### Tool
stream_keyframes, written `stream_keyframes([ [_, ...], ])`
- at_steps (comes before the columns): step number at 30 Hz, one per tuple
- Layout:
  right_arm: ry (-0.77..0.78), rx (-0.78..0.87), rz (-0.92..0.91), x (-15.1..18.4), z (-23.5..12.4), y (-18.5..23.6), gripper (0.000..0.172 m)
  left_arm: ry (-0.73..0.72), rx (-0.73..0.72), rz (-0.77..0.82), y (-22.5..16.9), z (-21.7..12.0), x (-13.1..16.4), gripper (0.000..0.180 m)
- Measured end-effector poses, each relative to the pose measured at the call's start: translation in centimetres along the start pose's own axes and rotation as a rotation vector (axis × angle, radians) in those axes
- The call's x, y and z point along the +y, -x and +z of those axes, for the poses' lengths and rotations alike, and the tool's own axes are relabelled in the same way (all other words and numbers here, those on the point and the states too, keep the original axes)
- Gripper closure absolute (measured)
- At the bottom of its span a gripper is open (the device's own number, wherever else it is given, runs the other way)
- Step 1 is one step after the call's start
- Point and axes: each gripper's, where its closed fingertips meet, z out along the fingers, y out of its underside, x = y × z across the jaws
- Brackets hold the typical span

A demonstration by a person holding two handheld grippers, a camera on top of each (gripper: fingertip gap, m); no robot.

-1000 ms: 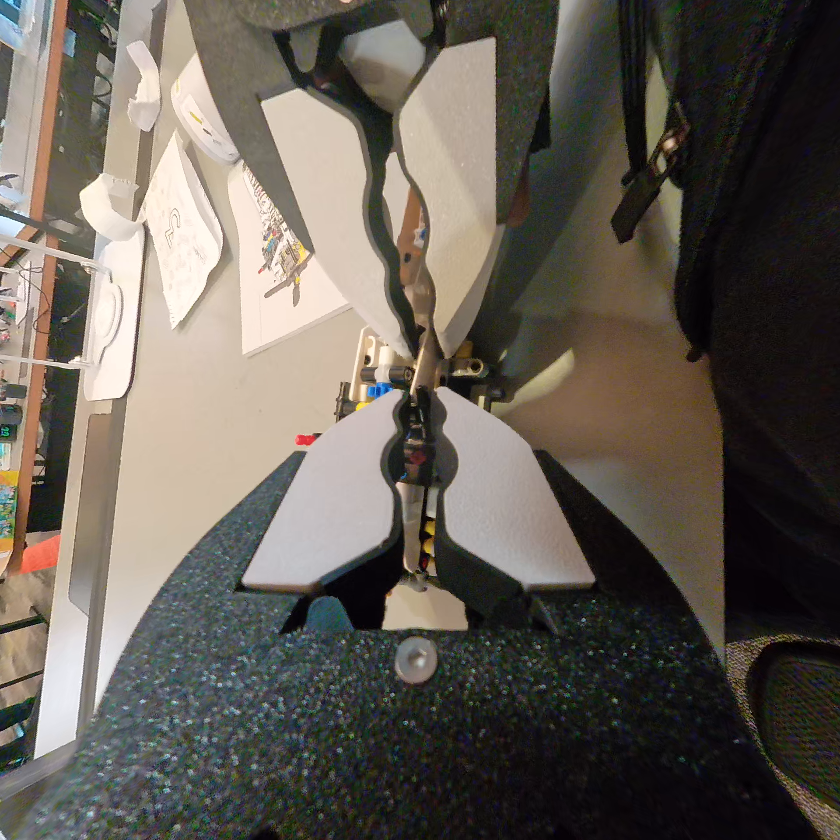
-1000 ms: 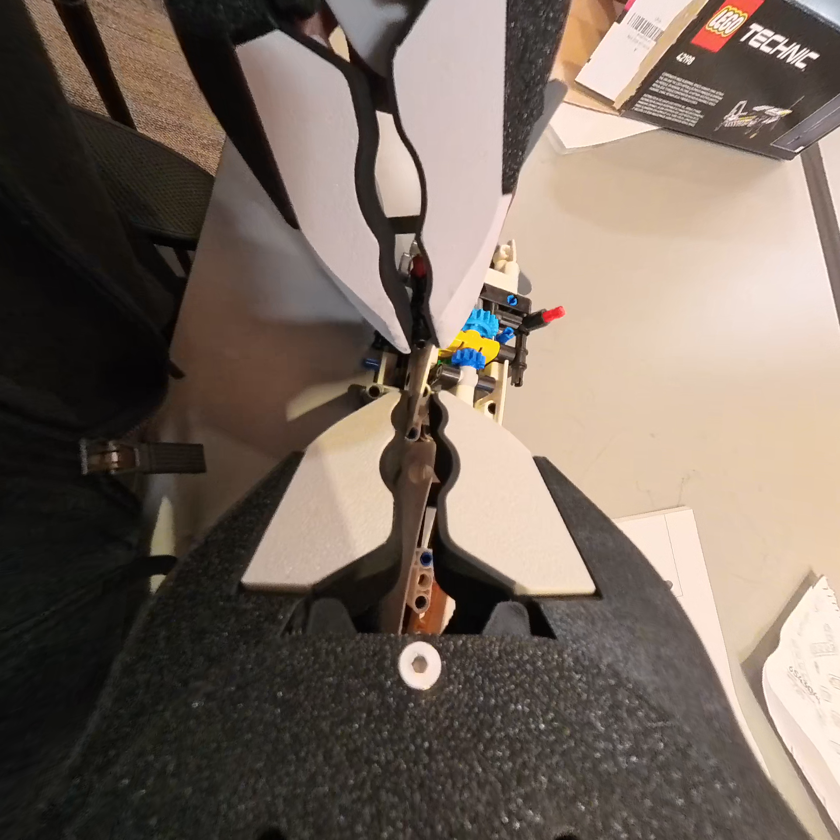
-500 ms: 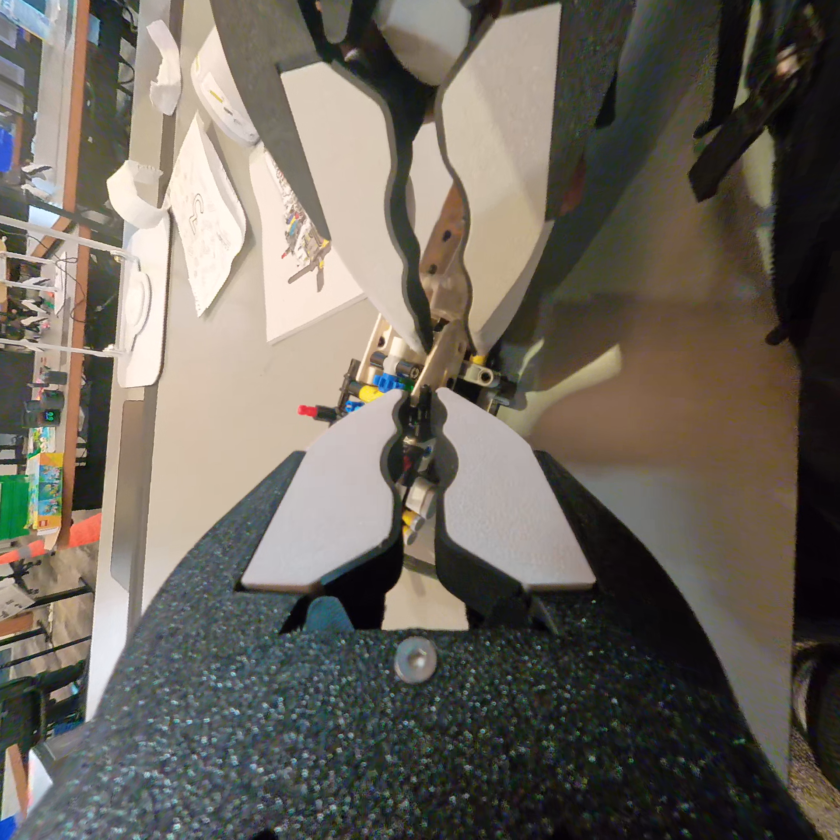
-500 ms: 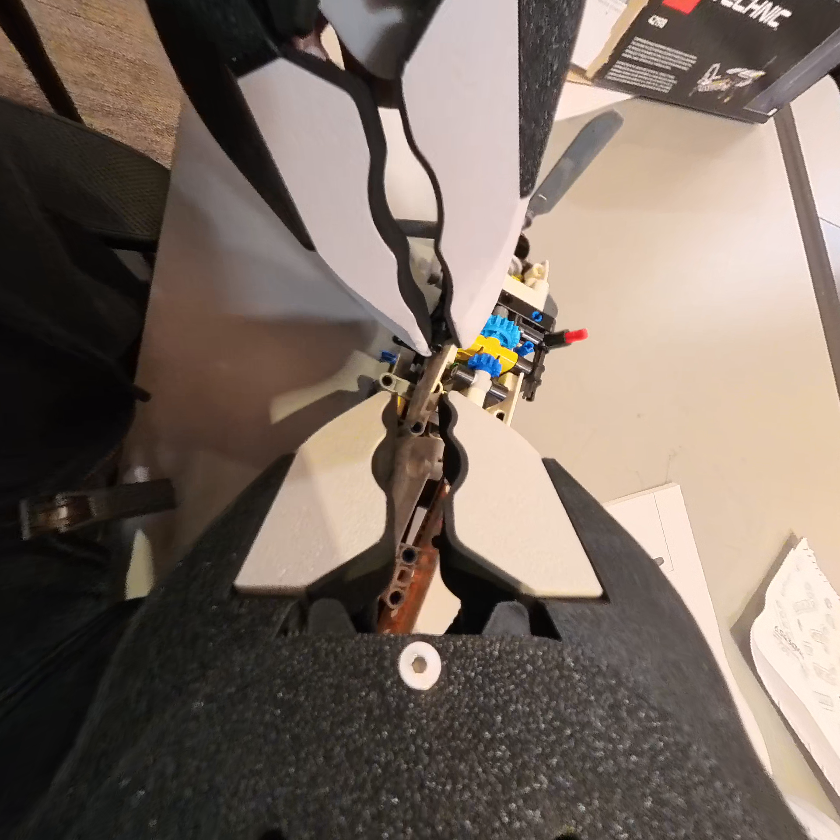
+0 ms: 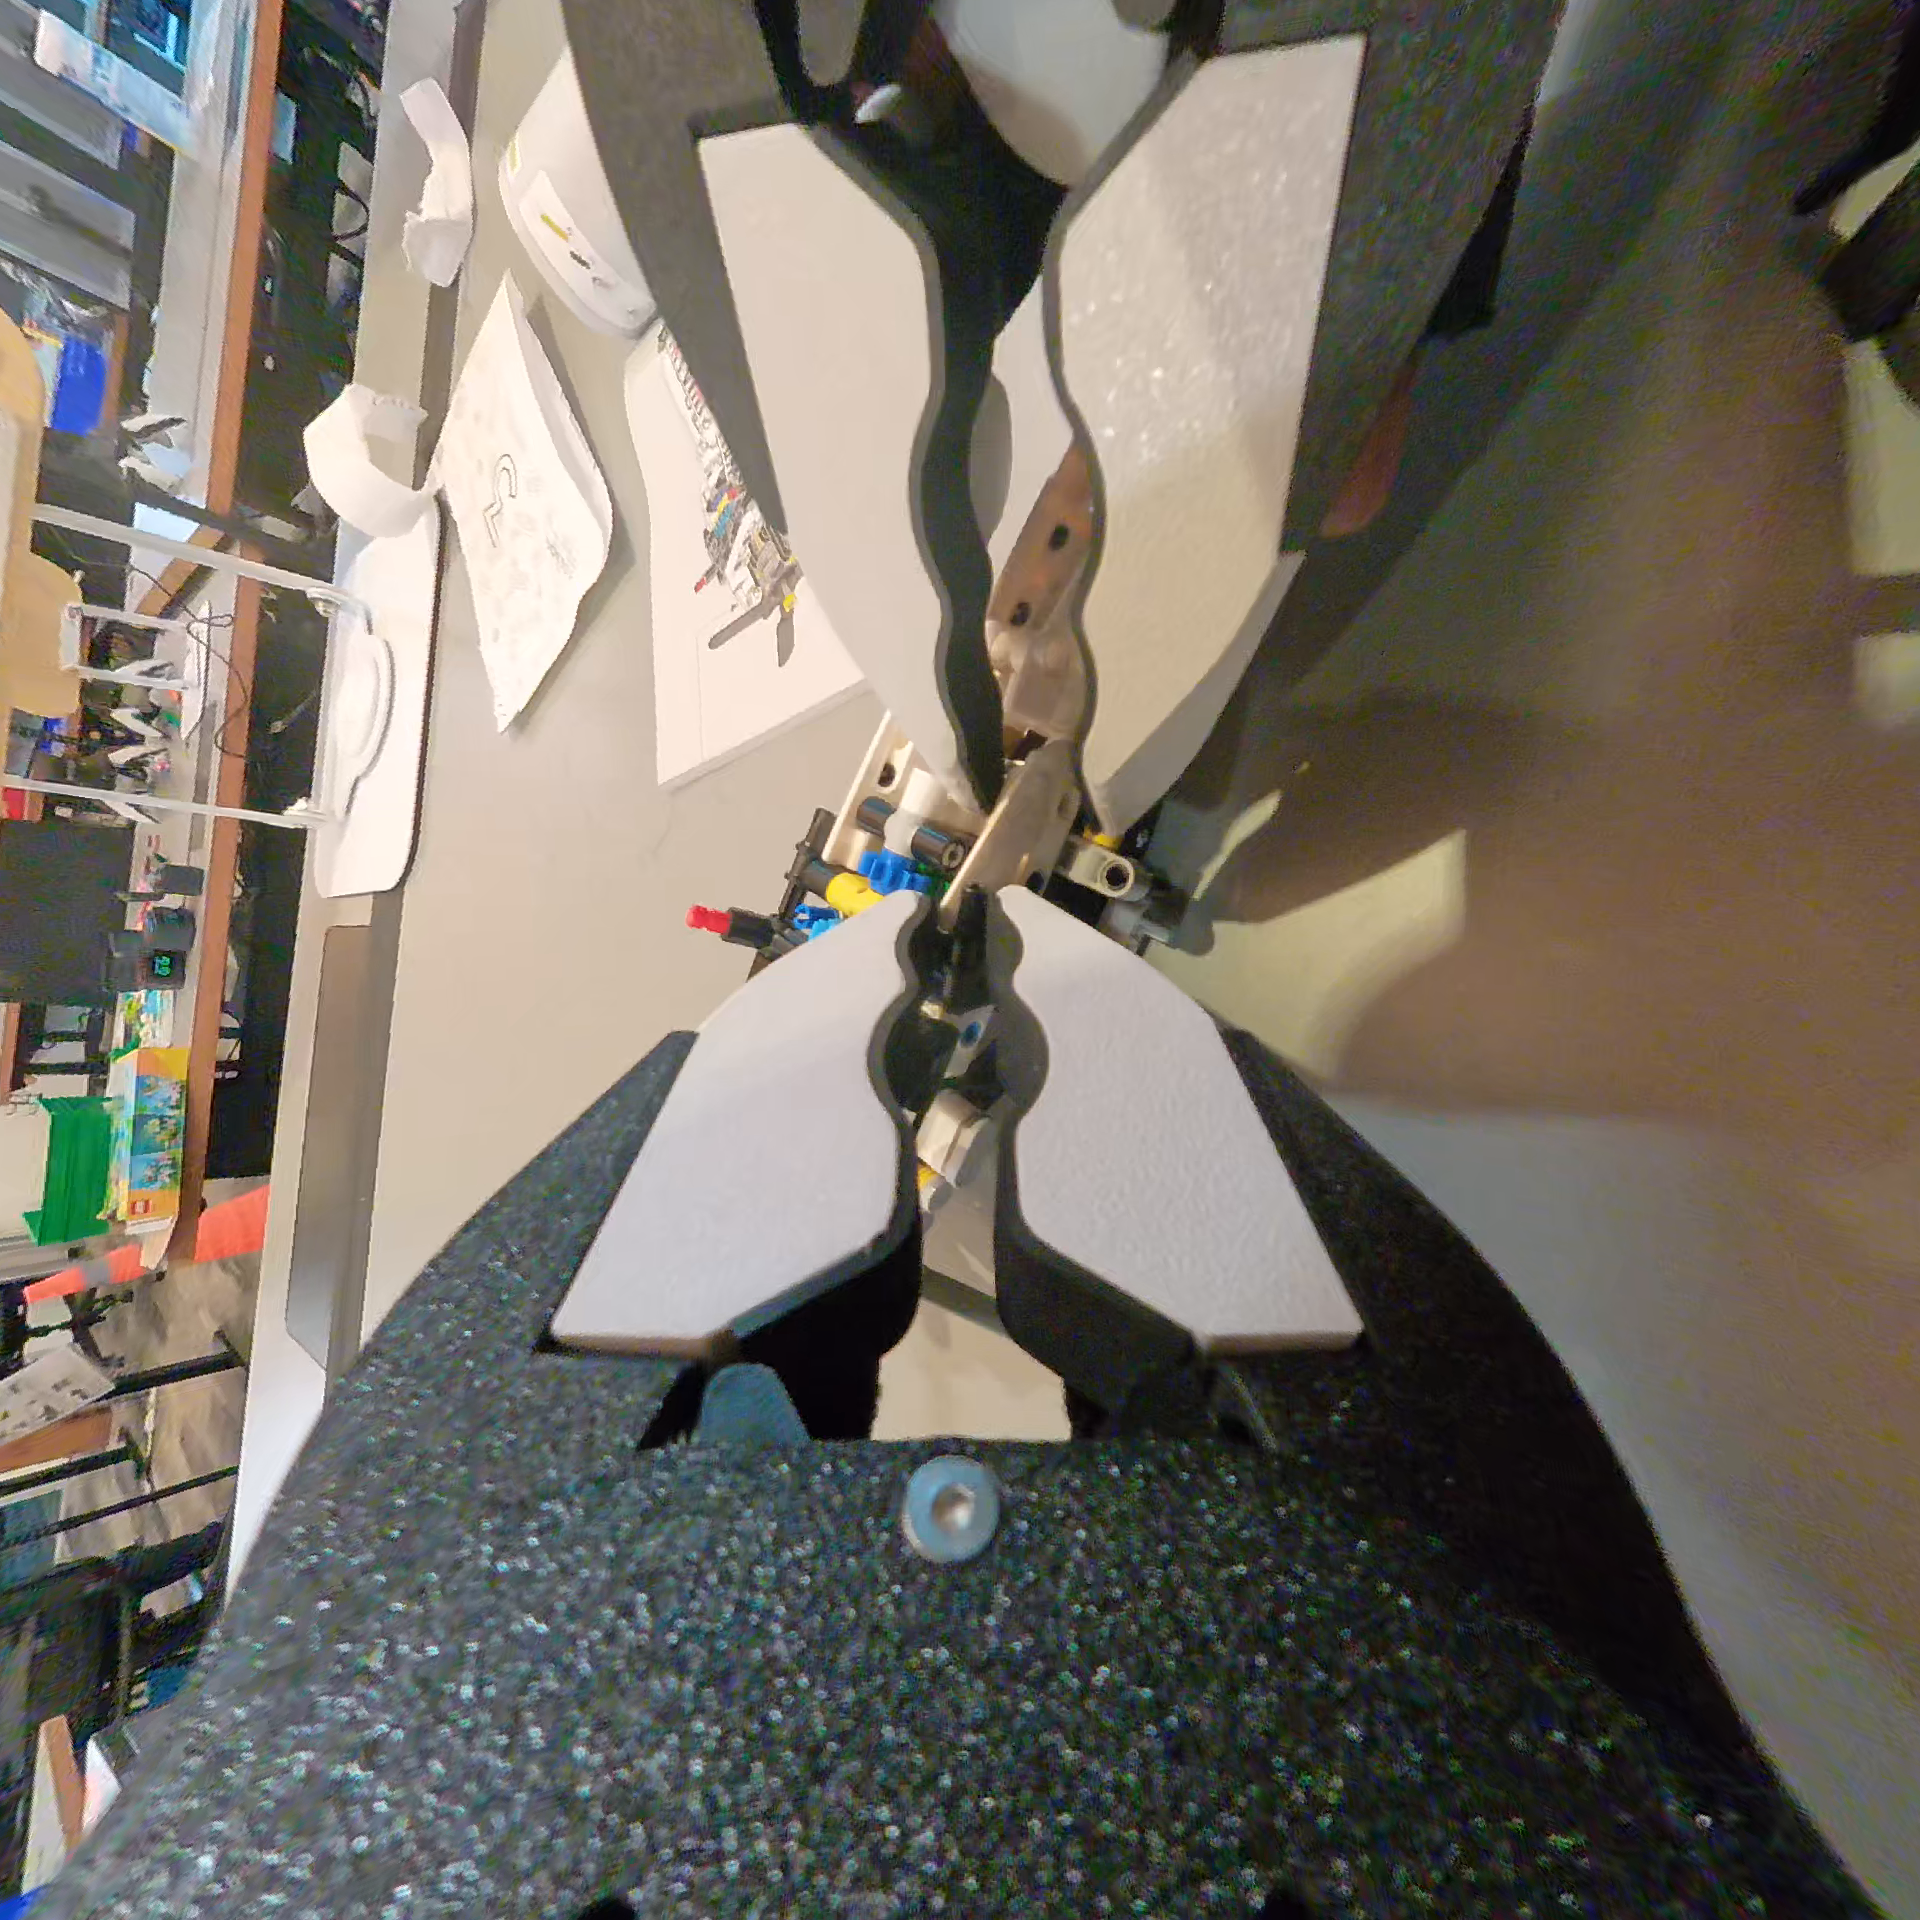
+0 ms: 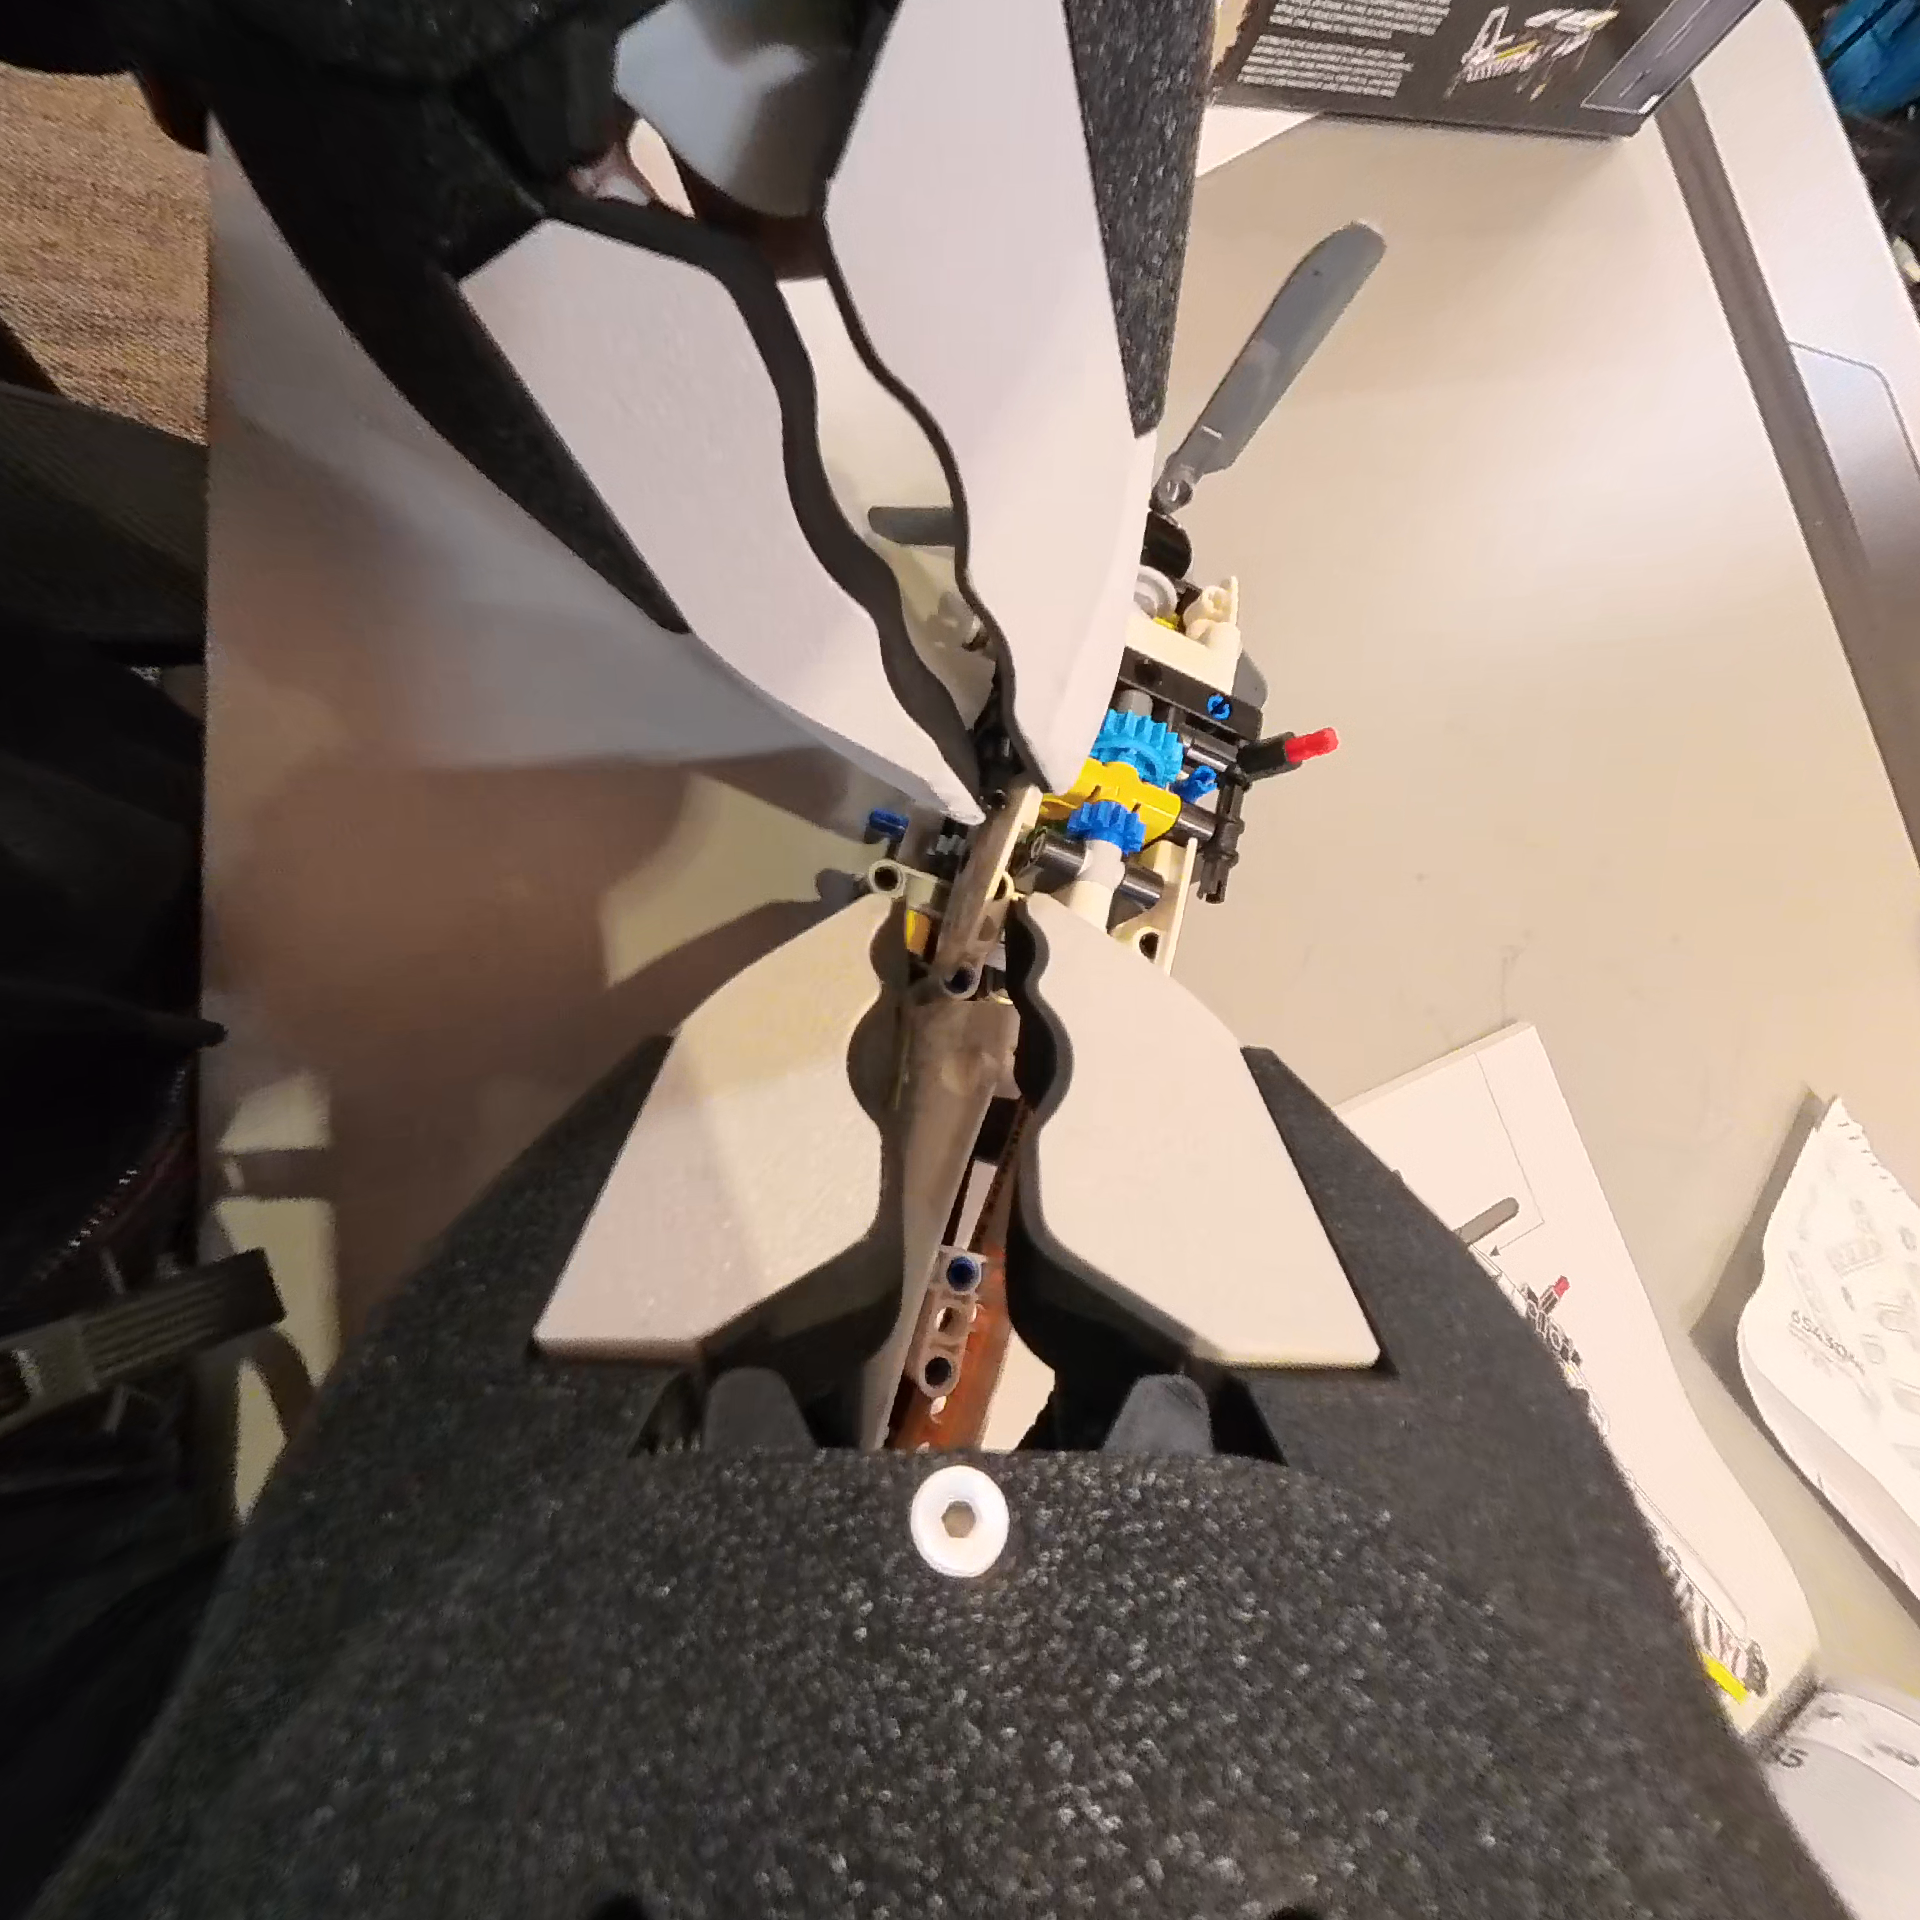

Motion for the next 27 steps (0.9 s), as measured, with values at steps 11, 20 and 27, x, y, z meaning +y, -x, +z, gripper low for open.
stream_keyframes([
  [11,-0.016,-0.015,-0.031,0.0,0.1,-0.2,0.16,-0.004,-0.009,-0.031,-0.1,-0.1,0.0,0.169],
  [20,-0.048,-0.084,-0.169,0.4,-0.2,-0.2,0.162,-0.131,-0.023,-0.205,0.8,-2.9,-0.7,0.165],
  [27,-0.117,-0.244,-0.381,1.3,-1.5,0.7,0.162,-0.327,-0.13,-0.417,5.9,-8.4,-0.2,0.156],
])
